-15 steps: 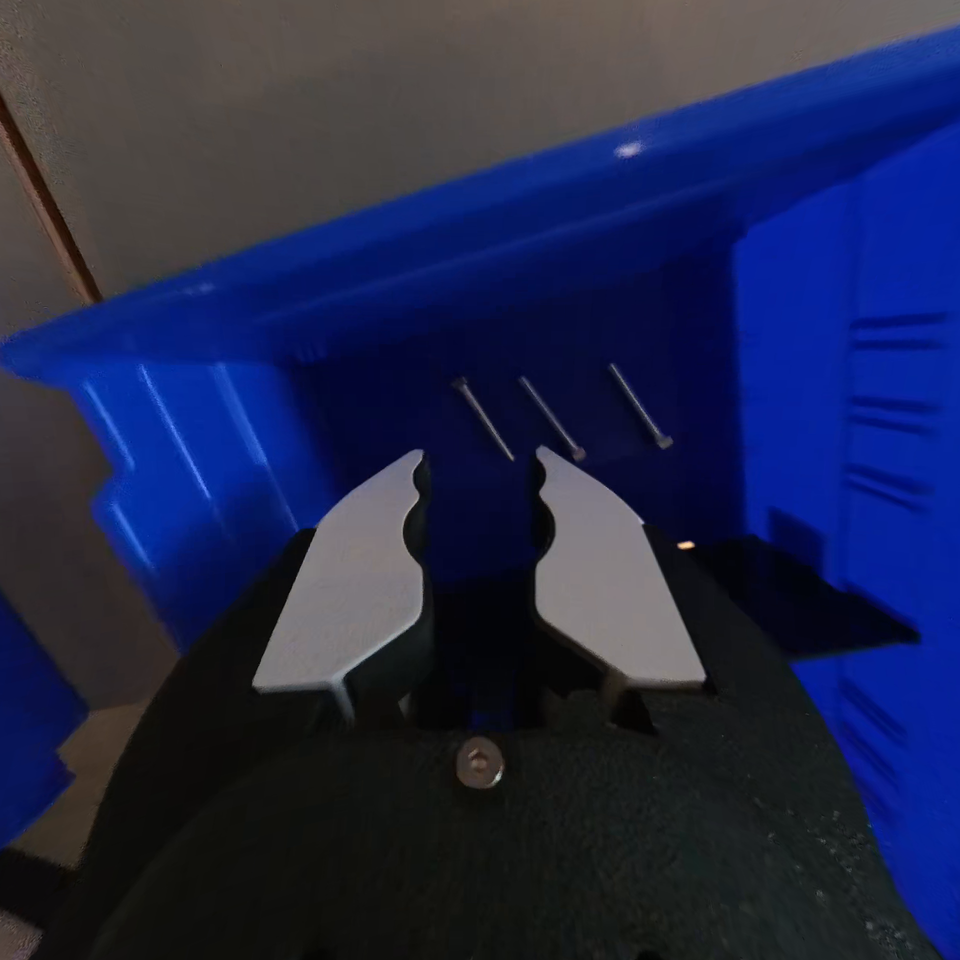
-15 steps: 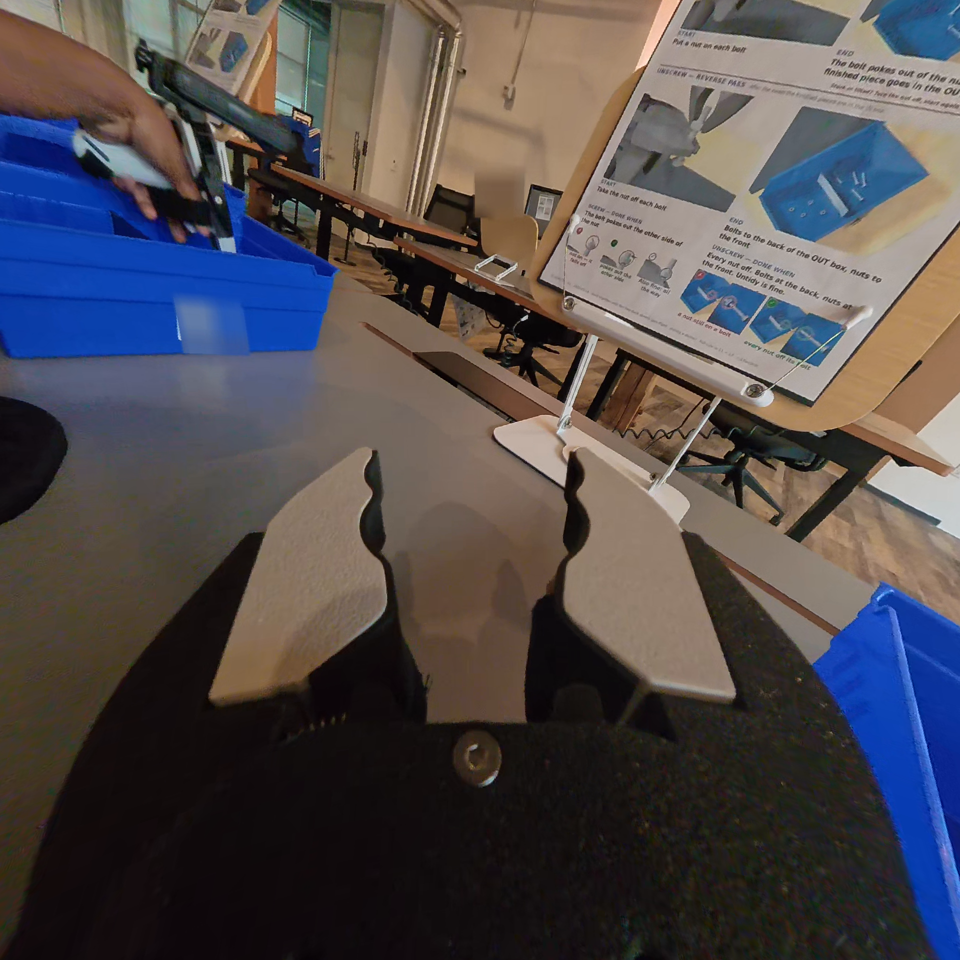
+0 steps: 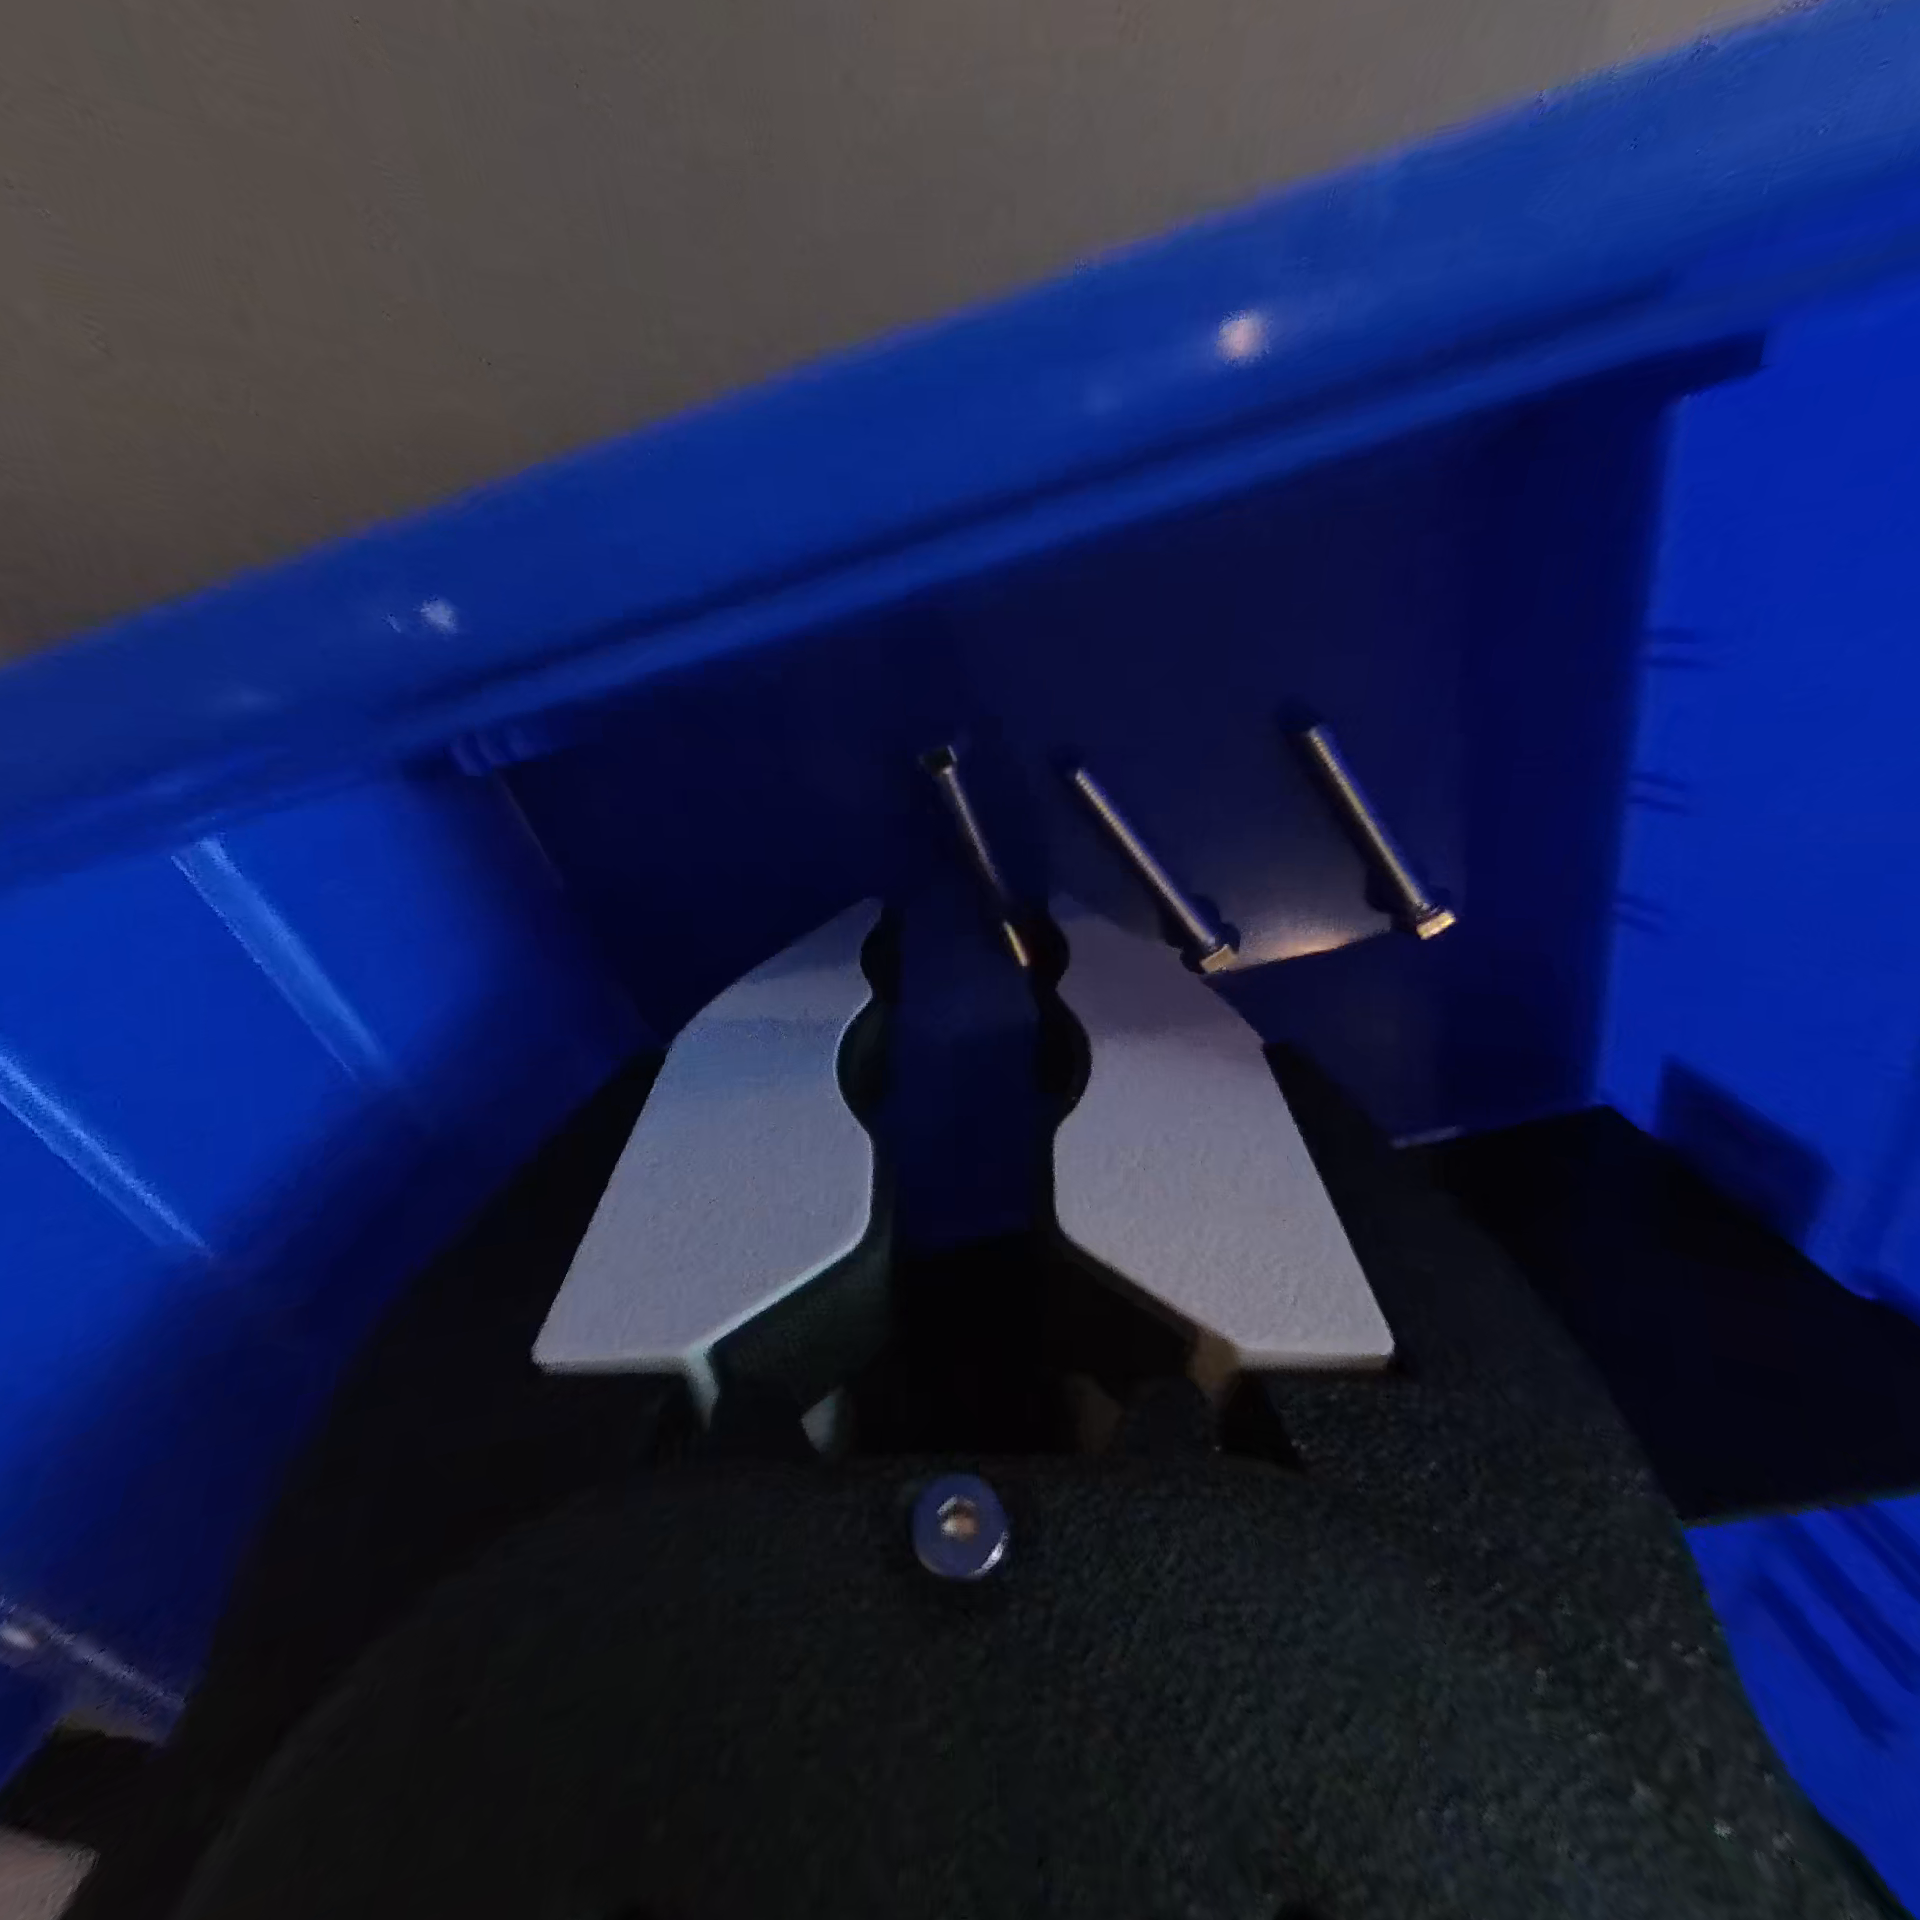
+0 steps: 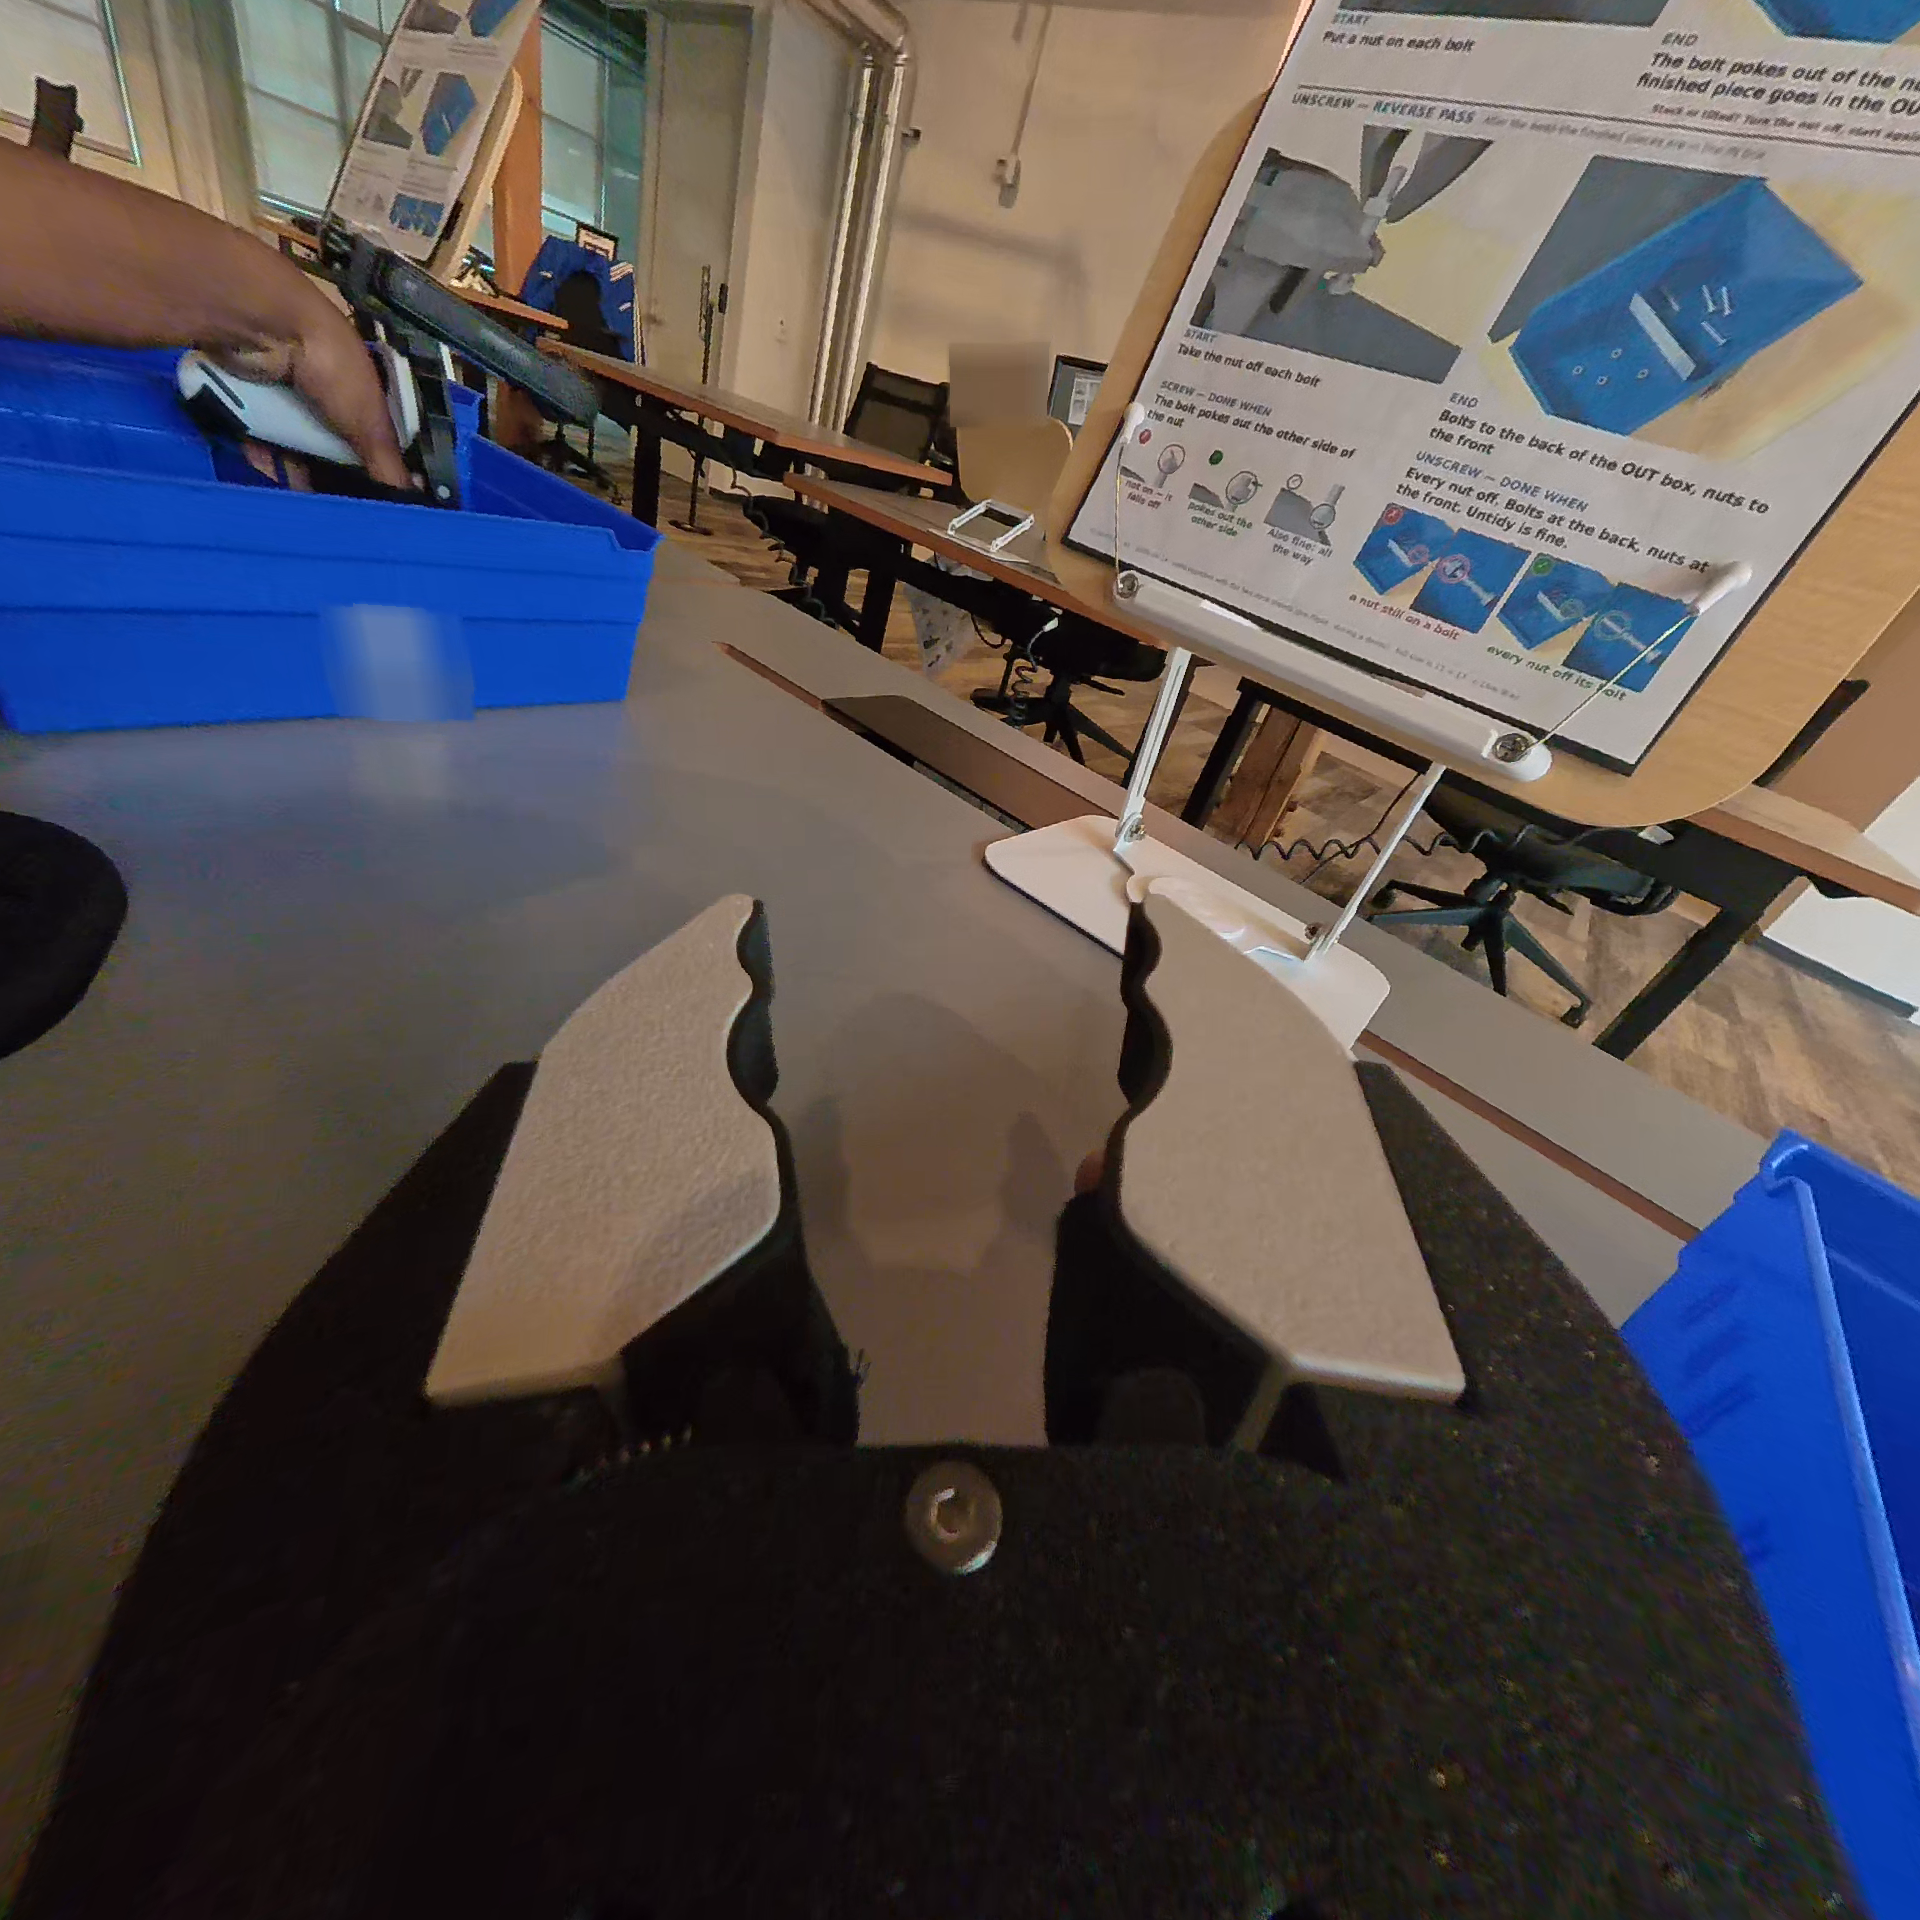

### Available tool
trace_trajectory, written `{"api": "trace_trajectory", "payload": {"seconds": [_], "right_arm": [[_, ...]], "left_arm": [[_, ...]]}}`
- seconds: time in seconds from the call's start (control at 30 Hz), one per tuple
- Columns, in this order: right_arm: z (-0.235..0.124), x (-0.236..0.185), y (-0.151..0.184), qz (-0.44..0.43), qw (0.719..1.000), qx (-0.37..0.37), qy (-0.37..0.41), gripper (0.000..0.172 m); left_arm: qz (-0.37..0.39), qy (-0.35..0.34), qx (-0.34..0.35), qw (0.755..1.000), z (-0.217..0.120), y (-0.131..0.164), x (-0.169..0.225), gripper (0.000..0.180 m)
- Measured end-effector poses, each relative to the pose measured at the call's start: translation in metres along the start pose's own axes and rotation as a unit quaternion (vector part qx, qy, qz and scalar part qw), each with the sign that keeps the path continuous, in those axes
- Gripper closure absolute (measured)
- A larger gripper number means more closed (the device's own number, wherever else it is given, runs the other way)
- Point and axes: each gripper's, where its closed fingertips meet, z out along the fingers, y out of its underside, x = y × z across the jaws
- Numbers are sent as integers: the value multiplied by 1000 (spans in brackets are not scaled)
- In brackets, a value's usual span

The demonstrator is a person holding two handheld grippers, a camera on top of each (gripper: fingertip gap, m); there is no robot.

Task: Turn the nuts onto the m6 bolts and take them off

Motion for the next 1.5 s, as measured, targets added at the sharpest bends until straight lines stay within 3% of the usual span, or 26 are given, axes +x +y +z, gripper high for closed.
{"api": "trace_trajectory", "payload": {"seconds": [0.13, 0.2, 0.4, 0.47, 0.57, 0.67, 0.73, 0.9, 1.0, 1.17, 1.3, 1.43, 1.5], "right_arm": [[0, 1, 1, -4, 1000, -4, 3, 108], [0, 1, 1, -7, 1000, -4, 5, 108], [0, 0, 1, -15, 1000, -6, 6, 108], [0, -1, 1, -9, 1000, -6, 0, 108], [0, -3, 0, -9, 1000, -3, -5, 109], [1, -5, 2, -15, 1000, -9, -11, 112], [2, -8, 3, -17, 1000, -14, -21, 113], [4, -23, 3, -9, 998, -23, -65, 118], [4, -36, -6, 2, 994, -26, -104, 122], [-1, -67, -40, -6, 977, -24, -211, 132], [3, -82, -53, -1, 955, -78, -287, 137], [6, -91, -32, -75, 916, -182, -348, 141], [9, -95, -18, -124, 893, -225, -370, 142]], "left_arm": [[-2, -5, -10, 1000, 0, -1, 1, 156], [-2, 6, -6, 1000, 1, -2, 5, 173], [2, -1, 10, 1000, -2, 1, 5, 175], [9, -3, 38, 999, -13, -3, 6, 175], [24, 12, 137, 990, -52, -21, 18, 175], [63, 47, 268, 960, -107, -37, 51, 175], [98, 87, 354, 926, -144, -40, 88, 176], [219, 192, 475, 830, -189, -14, 213, 176], [281, 248, 502, 779, -189, 8, 287, 176], [348, 303, 520, 719, -164, 39, 377, 176], [394, 306, 507, 703, -129, 55, 419, 176], [451, 241, 464, 723, -93, 62, 430, 176], [479, 215, 451, 722, -84, 65, 434, 175]]}}
